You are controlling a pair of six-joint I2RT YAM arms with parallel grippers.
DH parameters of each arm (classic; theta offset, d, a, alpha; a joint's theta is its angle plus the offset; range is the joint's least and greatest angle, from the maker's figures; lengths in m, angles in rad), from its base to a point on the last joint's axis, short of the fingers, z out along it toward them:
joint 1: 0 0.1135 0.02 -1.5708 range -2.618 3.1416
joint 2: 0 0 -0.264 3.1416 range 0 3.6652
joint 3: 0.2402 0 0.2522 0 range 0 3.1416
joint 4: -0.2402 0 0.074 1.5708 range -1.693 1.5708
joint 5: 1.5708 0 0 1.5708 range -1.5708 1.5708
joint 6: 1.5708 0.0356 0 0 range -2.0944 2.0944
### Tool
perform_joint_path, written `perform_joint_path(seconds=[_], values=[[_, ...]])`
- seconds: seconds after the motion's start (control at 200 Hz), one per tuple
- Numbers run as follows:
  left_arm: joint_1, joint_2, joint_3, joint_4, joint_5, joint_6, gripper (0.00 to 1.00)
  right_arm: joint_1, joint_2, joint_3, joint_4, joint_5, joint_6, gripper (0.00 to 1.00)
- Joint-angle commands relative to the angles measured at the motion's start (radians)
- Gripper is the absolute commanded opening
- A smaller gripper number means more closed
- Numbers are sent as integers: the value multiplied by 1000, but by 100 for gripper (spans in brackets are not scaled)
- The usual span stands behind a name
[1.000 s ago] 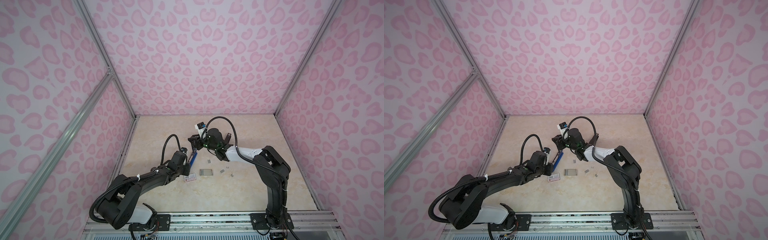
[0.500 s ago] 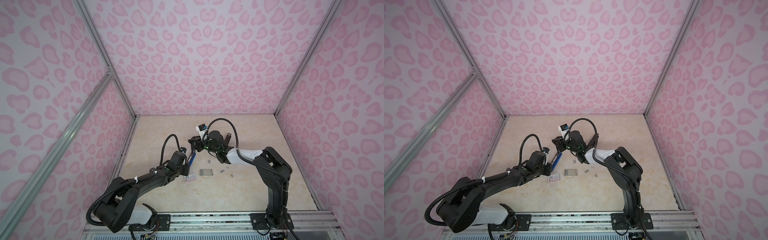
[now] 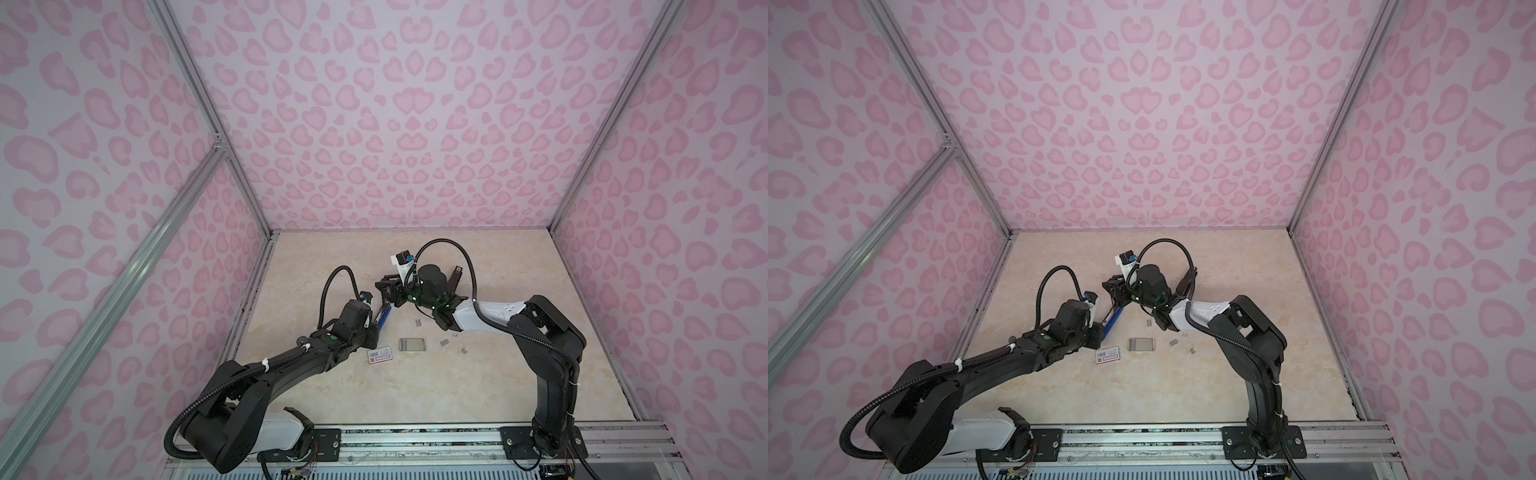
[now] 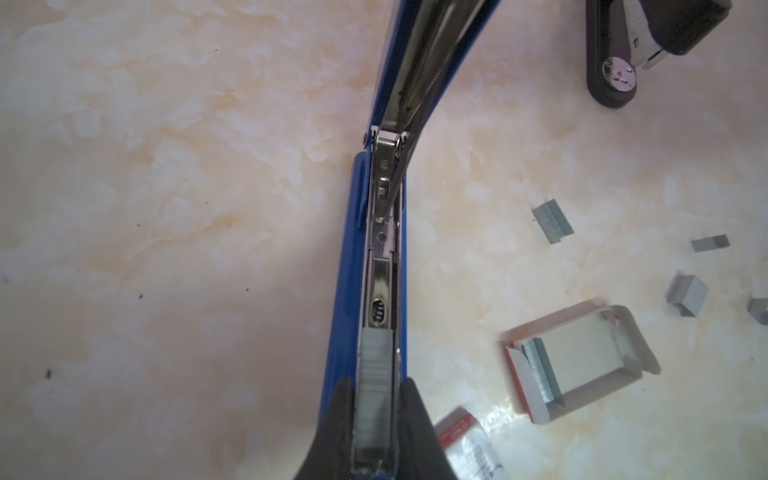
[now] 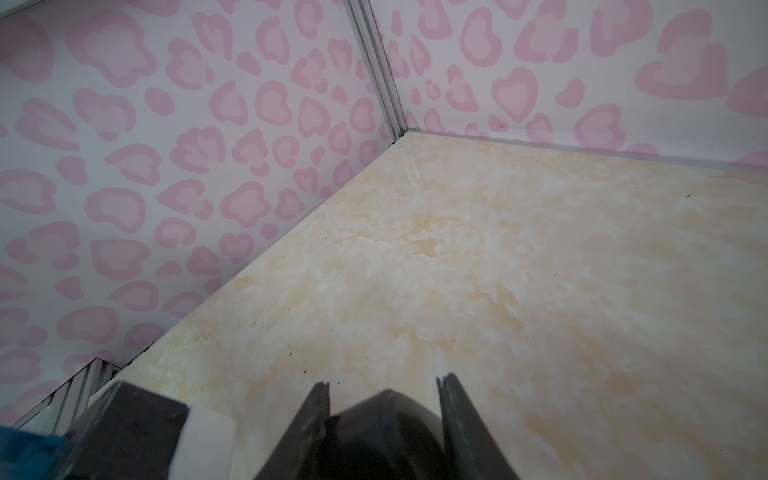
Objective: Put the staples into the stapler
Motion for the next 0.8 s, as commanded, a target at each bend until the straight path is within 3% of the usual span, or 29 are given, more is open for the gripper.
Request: perform_joint_path(seconds=[0.0,0.54,0.8], values=[[6,-12,26,159,-40,-49,4,15,2,-13,-79,-121,131,39],[6,-26,37,146,-49,-45,4,19,6,-17,-69,-128,136,39],[5,-24,37,142,-52,-42,4,10,3,-22,-73,-122,147,44]])
